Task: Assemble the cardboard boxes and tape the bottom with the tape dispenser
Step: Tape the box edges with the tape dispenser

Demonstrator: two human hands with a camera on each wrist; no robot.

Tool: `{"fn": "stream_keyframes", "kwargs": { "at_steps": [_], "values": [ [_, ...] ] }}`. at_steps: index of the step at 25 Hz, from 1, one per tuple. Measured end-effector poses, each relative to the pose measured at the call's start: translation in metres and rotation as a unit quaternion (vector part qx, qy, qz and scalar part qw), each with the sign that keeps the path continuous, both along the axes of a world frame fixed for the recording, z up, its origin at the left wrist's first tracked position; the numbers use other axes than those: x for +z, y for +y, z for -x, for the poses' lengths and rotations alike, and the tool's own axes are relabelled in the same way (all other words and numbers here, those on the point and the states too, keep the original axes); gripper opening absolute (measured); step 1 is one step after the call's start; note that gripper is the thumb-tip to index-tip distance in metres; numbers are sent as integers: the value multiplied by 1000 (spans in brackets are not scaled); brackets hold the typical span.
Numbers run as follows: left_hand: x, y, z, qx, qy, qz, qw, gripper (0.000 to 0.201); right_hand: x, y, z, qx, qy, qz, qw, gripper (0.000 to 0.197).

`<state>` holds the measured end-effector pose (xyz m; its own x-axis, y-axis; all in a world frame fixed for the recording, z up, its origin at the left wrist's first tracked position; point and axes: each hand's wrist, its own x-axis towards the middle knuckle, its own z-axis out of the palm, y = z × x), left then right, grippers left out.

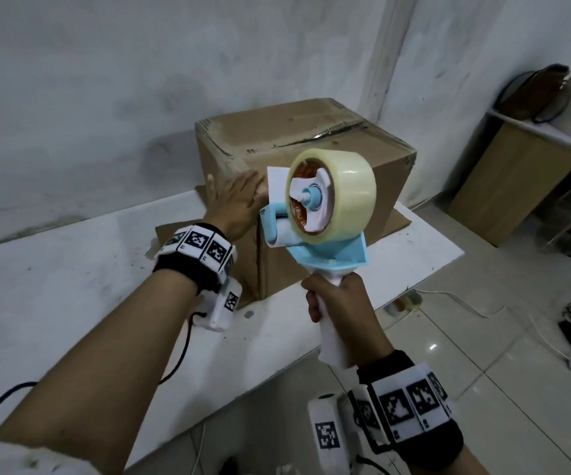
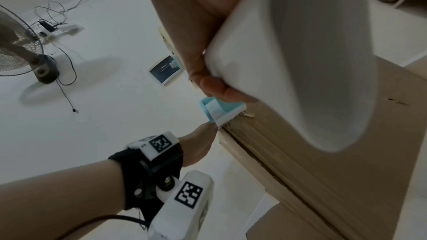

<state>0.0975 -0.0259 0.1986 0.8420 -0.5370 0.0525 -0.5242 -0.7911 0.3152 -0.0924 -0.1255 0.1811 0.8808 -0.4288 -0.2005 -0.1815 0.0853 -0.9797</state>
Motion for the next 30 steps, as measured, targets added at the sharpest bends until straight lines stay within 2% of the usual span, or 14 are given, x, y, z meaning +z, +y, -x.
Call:
{"fn": "stream_keyframes", "kwargs": {
  "at_steps": [3, 6, 14, 22, 26, 30],
  "values": [
    [0, 2, -4, -5, 11, -47, 999, 56, -5, 1, -1, -5, 9, -35, 999, 27],
    [4, 0, -3, -3, 23, -37, 999, 58, -10, 7, -3, -25, 2, -92, 995, 22],
    [11, 2, 6, 8, 39, -40, 998, 60, -12, 15, -4, -40, 50, -151, 986, 26],
    [17, 2, 17, 7, 35, -76, 996, 60, -20, 20, 3, -61, 33, -169, 983, 19],
    [15, -1, 16, 15, 58, -73, 996, 64, -10, 12, 4, -37, 10, -122, 992, 18],
    [12, -3, 3, 28, 63, -67, 995, 60, -2, 3, 2, -23, 2, 22, 999, 27]
  ]
}}
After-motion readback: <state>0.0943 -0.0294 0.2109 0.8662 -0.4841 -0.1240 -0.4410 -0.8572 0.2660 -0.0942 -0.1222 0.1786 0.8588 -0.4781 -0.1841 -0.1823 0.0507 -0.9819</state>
